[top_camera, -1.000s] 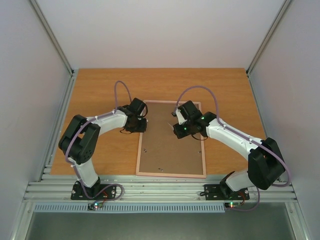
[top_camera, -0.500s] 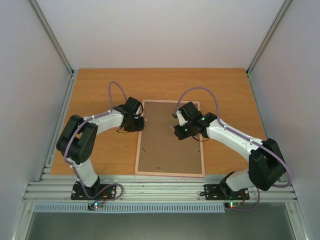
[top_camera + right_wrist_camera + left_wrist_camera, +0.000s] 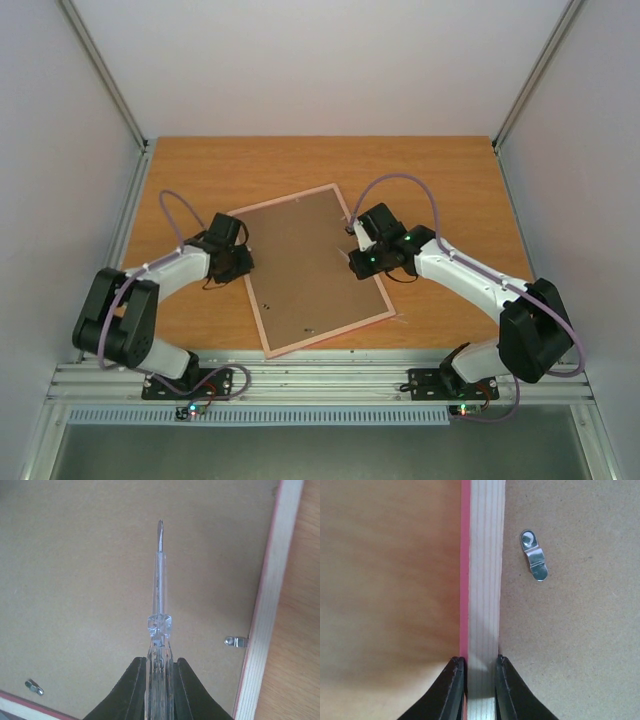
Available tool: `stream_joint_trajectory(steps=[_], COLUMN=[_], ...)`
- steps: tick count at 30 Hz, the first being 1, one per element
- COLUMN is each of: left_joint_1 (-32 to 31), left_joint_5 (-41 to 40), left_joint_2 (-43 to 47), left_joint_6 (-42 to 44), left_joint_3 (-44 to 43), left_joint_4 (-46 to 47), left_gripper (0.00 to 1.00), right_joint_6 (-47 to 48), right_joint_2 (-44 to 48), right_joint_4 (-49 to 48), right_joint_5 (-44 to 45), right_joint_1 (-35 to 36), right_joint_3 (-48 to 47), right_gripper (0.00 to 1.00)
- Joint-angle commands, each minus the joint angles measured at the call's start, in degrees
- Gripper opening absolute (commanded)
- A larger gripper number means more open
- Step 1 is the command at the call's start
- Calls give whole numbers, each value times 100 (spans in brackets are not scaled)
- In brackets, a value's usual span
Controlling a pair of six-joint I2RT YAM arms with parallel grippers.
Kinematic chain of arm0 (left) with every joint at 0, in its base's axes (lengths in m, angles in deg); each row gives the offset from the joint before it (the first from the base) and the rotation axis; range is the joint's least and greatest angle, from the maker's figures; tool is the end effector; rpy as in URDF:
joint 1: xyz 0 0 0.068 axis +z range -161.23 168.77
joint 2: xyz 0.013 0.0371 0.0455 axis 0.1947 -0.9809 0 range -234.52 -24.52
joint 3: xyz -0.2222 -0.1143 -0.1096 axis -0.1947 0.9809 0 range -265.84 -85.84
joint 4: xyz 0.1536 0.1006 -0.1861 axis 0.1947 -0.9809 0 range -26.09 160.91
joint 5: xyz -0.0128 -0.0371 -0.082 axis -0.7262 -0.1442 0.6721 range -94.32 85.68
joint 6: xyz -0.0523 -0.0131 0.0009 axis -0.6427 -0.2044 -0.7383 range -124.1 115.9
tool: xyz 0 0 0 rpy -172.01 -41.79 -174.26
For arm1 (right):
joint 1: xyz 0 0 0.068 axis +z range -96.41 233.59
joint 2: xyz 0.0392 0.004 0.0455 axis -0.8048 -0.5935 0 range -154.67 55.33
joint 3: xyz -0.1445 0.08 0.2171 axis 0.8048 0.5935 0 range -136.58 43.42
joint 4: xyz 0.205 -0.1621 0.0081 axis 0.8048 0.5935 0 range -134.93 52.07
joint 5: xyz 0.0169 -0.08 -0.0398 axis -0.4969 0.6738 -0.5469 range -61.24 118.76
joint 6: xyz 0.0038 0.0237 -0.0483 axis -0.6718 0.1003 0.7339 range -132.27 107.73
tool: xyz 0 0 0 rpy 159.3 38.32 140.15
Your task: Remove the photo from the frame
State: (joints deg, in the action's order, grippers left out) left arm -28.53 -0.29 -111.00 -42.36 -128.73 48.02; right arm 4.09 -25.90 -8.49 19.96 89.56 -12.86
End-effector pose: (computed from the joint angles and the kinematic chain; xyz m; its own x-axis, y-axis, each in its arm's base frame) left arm 0.2535 -0.0817 0.1512 -0.8877 -0.3704 -0.2734 -0.2881 0.9102 -0.2976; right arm 0.2231 0.1686 0.2295 -0.5015 -0.7080 -0.4972 -0.8140 0.5809 -0.0060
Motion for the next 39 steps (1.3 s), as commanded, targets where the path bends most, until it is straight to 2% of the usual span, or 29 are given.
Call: stream_joint_trajectory(steps=[1,9,15,22,28,34,39], left_joint_1=[11,-15,-400,-1117,-1732,-2452,-2806], left_joint_5=[-284,-279,-328,-565,-733,-1016,-1080], left_joint_2=[670,1509,1805,1959,1990,1939,1822], left_joint_6=[-1090,-2504,-3408,-4088,-4455,-4704,-4592], left_joint_3=[589,1594,2060,1994,1959,1801,1456], left_joint_4=[208,567,911,866,1004,1128,822], left_gripper=[1,0,1,6,18,20,33], right_joint_6=[-2,14,5,8,-1,-1,-9], right_joint_2=[161,291,407,619,665,681,677], right_joint_4=[-58,-167,-283,-427,-528,-568,-602], right_joint_5=[-28,-52,-81,-17,-61,-61,-43], right_joint_1=[-2,-2,-9,-2,-4,-2,-6], right_joint_3=[2,144,290,472,598,633,661], right_gripper=[1,1,1,1,1,1,1])
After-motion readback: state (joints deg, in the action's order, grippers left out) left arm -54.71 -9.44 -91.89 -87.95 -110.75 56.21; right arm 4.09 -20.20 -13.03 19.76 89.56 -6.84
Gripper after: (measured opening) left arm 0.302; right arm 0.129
